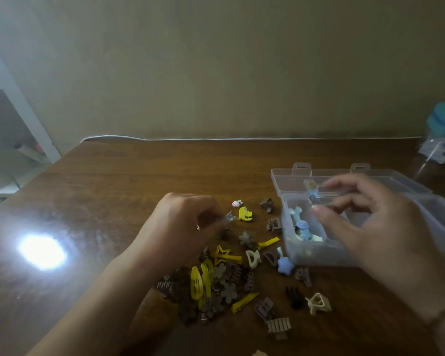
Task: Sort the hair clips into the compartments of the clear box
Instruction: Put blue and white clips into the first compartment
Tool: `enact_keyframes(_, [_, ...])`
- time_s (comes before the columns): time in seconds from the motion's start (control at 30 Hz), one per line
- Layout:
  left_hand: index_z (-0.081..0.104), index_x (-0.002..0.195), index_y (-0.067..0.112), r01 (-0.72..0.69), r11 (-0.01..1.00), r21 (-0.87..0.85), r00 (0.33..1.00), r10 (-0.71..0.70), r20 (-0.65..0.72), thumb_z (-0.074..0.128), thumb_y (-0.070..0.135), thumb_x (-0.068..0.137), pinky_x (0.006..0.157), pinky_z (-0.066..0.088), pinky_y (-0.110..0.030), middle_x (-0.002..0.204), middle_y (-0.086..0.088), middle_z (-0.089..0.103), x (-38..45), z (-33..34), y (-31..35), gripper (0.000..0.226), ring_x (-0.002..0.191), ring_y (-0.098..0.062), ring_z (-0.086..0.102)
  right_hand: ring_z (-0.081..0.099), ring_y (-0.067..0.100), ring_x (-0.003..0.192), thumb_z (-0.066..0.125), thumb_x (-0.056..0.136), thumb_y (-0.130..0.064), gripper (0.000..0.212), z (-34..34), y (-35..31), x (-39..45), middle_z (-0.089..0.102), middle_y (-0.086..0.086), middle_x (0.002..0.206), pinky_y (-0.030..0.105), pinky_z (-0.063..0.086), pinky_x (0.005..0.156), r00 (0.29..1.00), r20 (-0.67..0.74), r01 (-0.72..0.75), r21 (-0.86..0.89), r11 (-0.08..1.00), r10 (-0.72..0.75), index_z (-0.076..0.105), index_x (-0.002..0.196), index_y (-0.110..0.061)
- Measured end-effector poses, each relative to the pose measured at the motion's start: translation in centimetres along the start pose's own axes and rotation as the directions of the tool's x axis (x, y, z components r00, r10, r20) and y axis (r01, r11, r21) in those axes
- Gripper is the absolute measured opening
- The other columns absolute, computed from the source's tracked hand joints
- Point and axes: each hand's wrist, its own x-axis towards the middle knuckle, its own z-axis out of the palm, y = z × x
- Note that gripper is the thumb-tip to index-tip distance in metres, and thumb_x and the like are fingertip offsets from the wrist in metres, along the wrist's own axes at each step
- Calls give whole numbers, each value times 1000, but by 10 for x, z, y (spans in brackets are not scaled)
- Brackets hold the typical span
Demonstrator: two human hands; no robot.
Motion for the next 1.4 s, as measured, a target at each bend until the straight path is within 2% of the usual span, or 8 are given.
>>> enact_keyframes(0.2, [76,78,24,45,987,-152,993,-61,-102,82,19,75,60,47,-3,68,17,71,-2,3,18,9,66,5,68,53,3,76,53,83,-49,22,14,9,1,58,-15,70,25,45,62,997,54,62,-225,972,-51,62,76,-31])
enact_keyframes(0.37, [76,80,23,70,959,-276,990,-101,-101,81,18,77,59,52,-9,67,18,70,6,9,45,8,62,5,67,58,-1,75,57,87,-32,12,4,13,4,63,-17,73,15,43,62,997,-57,42,-96,994,-48,67,80,-29])
enact_keyframes(0.47, [77,80,22,-35,986,-163,995,19,-97,80,17,79,61,47,-5,68,18,69,20,16,66,6,64,6,64,58,-1,78,59,86,-31,10,-1,14,6,62,-18,76,21,48,66,994,-97,42,-93,995,-51,67,83,-27])
enact_keyframes(0.6, [77,83,19,-70,995,-69,995,65,-76,75,16,83,65,58,-25,74,9,72,39,34,79,3,67,-3,66,58,2,79,59,85,-32,7,-3,16,6,61,-19,76,33,52,68,990,-128,55,-82,995,-66,66,82,-29])
enact_keyframes(0.8, [70,117,26,-30,1000,6,982,29,185,57,24,96,83,53,-23,113,10,57,44,48,85,25,99,-6,57,61,9,79,59,85,-31,13,-8,20,7,64,-11,77,37,55,68,985,-137,94,-64,994,-102,69,86,-23])
enact_keyframes(0.93, [66,113,31,-86,994,-70,933,105,344,60,45,91,84,51,-18,118,18,49,37,43,80,27,105,1,50,61,3,78,57,87,-33,16,-10,20,8,64,-11,77,29,53,70,982,-125,139,-57,989,-145,68,88,-22])
enact_keyframes(1.23, [64,124,25,-101,985,-143,976,126,179,60,26,96,85,53,-17,129,14,55,31,46,60,29,102,1,58,57,6,81,56,85,-36,17,-10,12,7,62,-15,78,31,47,70,950,92,306,-95,947,-298,68,84,-25])
enact_keyframes(1.4, [68,104,31,53,998,-15,975,-49,215,59,23,94,72,51,-16,100,19,59,29,32,34,15,87,3,57,59,9,71,62,82,-28,17,0,4,0,65,-13,84,30,52,57,852,374,471,-242,848,-366,69,97,-30])
